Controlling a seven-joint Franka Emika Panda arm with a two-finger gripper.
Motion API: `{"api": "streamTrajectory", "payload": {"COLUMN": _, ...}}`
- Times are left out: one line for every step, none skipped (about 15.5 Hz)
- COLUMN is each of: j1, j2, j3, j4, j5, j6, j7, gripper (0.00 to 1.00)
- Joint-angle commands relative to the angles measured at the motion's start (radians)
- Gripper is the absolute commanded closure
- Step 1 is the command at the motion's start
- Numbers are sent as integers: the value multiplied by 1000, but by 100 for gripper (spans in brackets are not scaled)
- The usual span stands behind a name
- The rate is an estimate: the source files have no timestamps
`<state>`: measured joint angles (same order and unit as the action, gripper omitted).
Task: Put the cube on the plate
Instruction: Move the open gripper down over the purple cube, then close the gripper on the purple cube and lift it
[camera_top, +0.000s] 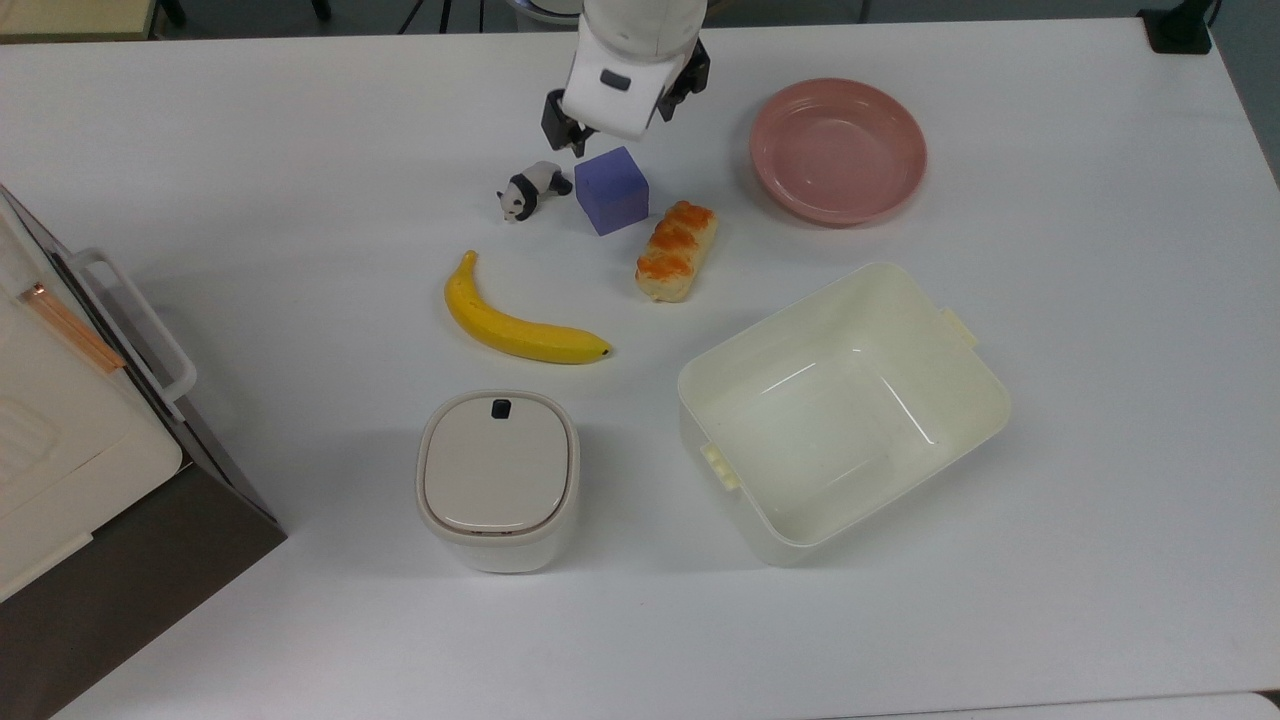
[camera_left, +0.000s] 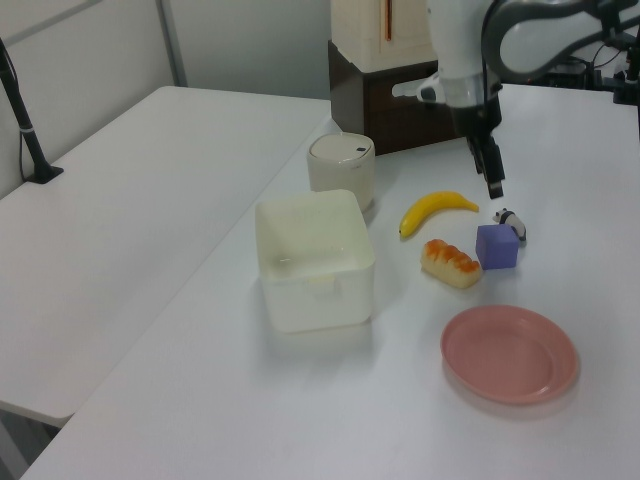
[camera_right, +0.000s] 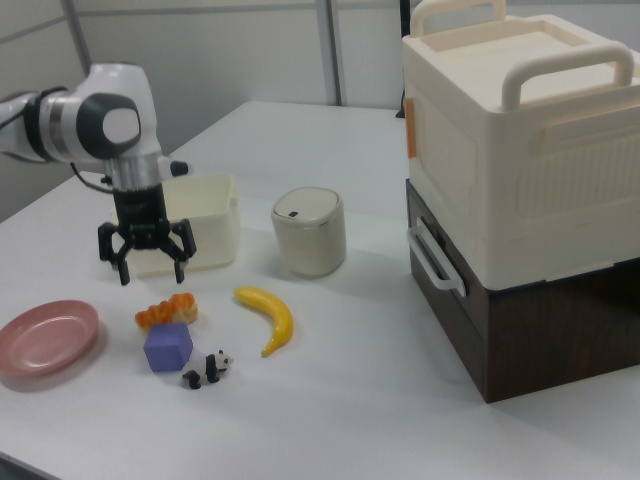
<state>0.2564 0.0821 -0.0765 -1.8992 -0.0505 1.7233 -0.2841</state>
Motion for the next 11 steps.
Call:
{"api": "streamTrajectory", "payload": {"j1": 40, "j2": -1, "j3": -6, "j4": -87, "j5": -29, "j6": 64, "j7": -73, "gripper": 0}}
{"api": "streamTrajectory", "payload": {"j1": 41, "j2": 8, "j3": -6, "j4": -95, "j5": -31, "j6": 77, "j7": -79, "gripper": 0}}
{"api": "streamTrajectory", "payload": {"j1": 43, "j2": 25, "j3": -6, "j4": -106, "j5": -37, "j6": 90, "j7": -79, "gripper": 0}}
{"api": "streamTrajectory", "payload": {"j1": 46, "j2": 42, "j3": -6, "j4": -104, "j5": -40, "j6": 94, "j7": -79, "gripper": 0}}
{"api": "streamTrajectory", "payload": {"j1": 49, "j2": 62, "j3": -6, "j4": -103, "j5": -43, "j6": 99, "j7": -79, "gripper": 0}}
{"api": "streamTrajectory", "payload": {"j1": 46, "j2": 74, "j3": -6, "j4": -101, "j5": -51, "j6": 108, "j7": -78, "gripper": 0}}
{"api": "streamTrajectory", "payload": {"j1": 41, "j2": 80, "j3": -6, "j4": -101, "j5": -64, "j6": 110, "j7": -78, "gripper": 0}}
{"api": "streamTrajectory", "payload": {"j1": 37, "j2": 90, "j3": -8, "j4": -100, "j5": -72, "j6": 110, "j7": -75, "gripper": 0}}
{"api": "streamTrajectory", "payload": {"j1": 34, "j2": 94, "j3": -8, "j4": -100, "j5": -74, "j6": 110, "j7": -73, "gripper": 0}}
{"api": "streamTrajectory", "payload": {"j1": 29, "j2": 100, "j3": -8, "j4": -100, "j5": -74, "j6": 113, "j7": -72, "gripper": 0}}
{"api": "streamTrajectory", "payload": {"j1": 27, "j2": 119, "j3": -8, "j4": -100, "j5": -75, "j6": 120, "j7": -70, "gripper": 0}}
